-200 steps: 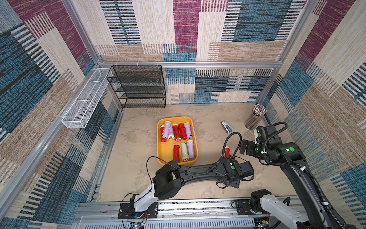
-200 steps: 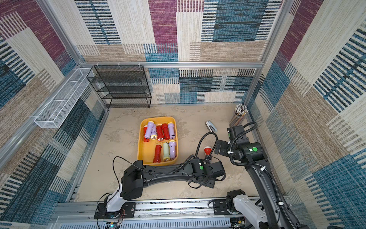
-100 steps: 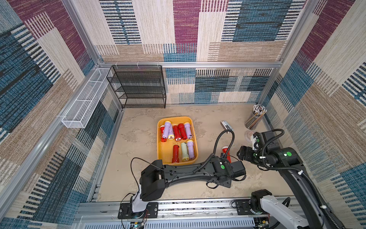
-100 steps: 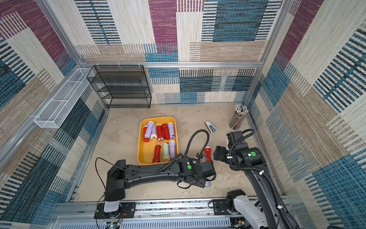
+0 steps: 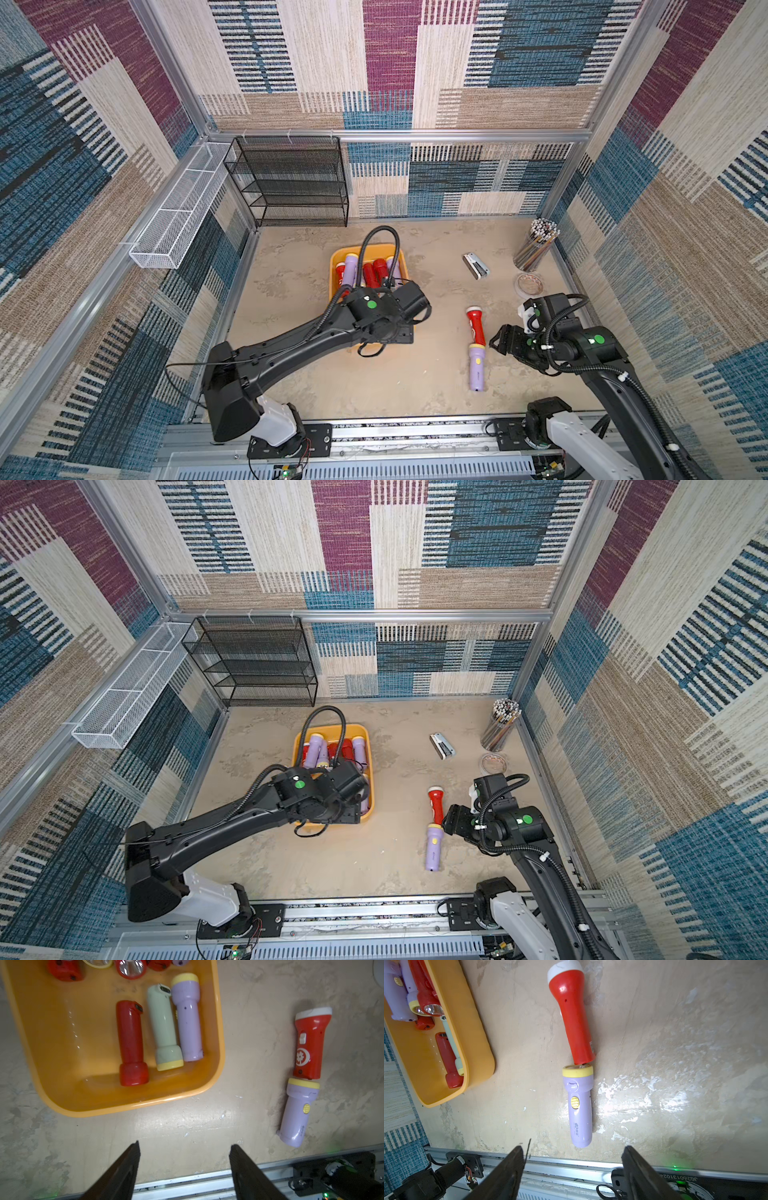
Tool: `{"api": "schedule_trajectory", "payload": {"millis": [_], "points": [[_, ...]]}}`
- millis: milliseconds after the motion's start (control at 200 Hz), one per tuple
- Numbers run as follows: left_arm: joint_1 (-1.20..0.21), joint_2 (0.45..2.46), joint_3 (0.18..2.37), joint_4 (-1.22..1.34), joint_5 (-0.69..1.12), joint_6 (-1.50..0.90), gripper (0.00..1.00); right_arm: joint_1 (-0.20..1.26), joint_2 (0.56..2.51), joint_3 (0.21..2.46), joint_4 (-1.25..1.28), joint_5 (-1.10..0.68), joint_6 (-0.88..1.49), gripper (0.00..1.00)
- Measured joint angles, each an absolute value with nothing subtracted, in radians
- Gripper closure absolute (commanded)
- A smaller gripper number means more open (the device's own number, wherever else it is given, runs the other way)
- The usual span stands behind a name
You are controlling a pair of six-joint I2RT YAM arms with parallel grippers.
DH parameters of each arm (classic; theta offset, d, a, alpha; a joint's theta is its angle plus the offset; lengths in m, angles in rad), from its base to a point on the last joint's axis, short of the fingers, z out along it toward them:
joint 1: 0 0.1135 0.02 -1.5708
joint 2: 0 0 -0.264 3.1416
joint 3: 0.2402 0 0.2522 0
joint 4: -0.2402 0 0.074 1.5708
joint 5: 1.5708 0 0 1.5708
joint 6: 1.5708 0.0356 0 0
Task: Put the flashlights into the storage boxes
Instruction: Pick up the flashlight from the center of the board.
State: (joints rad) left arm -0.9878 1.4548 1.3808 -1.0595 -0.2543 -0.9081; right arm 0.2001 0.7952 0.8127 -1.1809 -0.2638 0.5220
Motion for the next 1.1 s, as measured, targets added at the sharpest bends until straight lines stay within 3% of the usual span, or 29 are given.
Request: {"api": "schedule_trajectory", "payload": {"millis": [421,656,1097], "points": [[-0.682,1.349,1.329,-1.089,-0.176,-0.723,0.27,0.201,0.952,0.767,-1.075,-0.294,0.525,0.17],[-0.613,1.352,1.324,-1.085,-0.125,-0.655,0.27,0.217,1.03,0.749,-0.995,-0.295,0.514,0.22],[-0.503,1.374,1.305,-1.058,-0.073,-0.598,0.28,0.445,1.057,0.633,-0.928,-0.302,0.659,0.27]]}}
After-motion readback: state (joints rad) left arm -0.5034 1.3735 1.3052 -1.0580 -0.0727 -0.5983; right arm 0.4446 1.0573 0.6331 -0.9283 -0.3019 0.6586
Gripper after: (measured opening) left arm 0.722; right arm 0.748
